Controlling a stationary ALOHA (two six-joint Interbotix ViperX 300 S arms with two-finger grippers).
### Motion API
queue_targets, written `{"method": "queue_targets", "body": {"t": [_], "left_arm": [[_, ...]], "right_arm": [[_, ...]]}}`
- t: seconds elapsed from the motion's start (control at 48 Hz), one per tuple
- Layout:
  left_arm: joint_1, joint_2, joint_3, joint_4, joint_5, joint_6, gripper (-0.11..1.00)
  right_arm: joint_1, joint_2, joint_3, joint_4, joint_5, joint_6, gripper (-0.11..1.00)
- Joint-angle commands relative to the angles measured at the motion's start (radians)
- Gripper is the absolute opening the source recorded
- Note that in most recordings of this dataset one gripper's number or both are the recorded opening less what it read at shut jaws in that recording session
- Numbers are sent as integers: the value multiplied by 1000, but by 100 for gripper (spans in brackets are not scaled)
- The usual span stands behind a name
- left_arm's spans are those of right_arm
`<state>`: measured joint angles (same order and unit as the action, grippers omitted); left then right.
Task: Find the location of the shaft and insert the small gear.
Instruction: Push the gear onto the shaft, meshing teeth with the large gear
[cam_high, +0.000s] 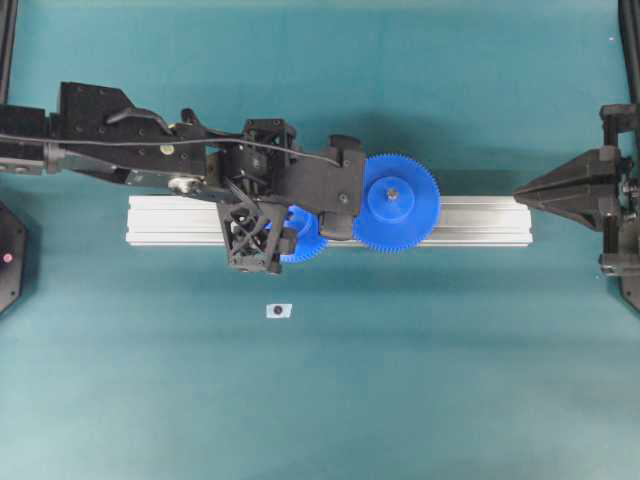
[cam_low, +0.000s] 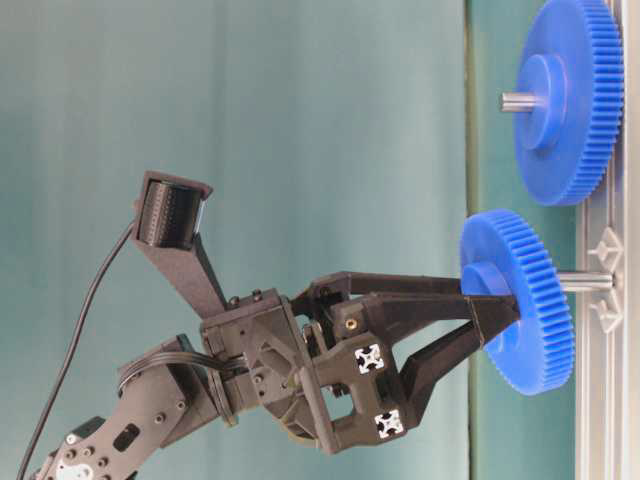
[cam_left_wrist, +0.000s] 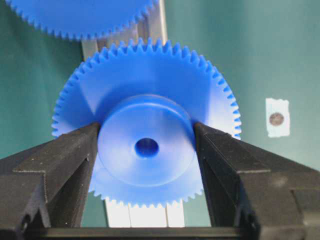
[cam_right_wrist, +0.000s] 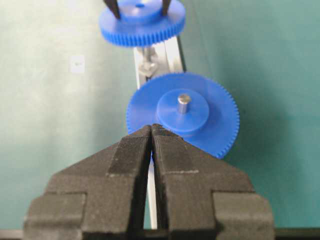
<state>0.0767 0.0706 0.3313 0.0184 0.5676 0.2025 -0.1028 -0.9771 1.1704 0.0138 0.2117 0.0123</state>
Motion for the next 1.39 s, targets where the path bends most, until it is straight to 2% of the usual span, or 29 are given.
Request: {"method": "queue_targets", "body": {"t": [0.0, 0.291, 1.29, 1.374], "left_arm": [[3, -9, -18, 3, -5, -2, 65], [3, 23, -60, 3, -32, 8, 65], [12, 15, -63, 2, -32, 8, 65], [12, 12, -66, 3, -31, 6, 75]], "right_arm": [[-2, 5, -9, -2, -5, 11, 10], [-2, 6, -9, -2, -5, 11, 10], [-2, 5, -9, 0, -8, 11, 10], [-2, 5, -9, 0, -8, 11, 10]]}}
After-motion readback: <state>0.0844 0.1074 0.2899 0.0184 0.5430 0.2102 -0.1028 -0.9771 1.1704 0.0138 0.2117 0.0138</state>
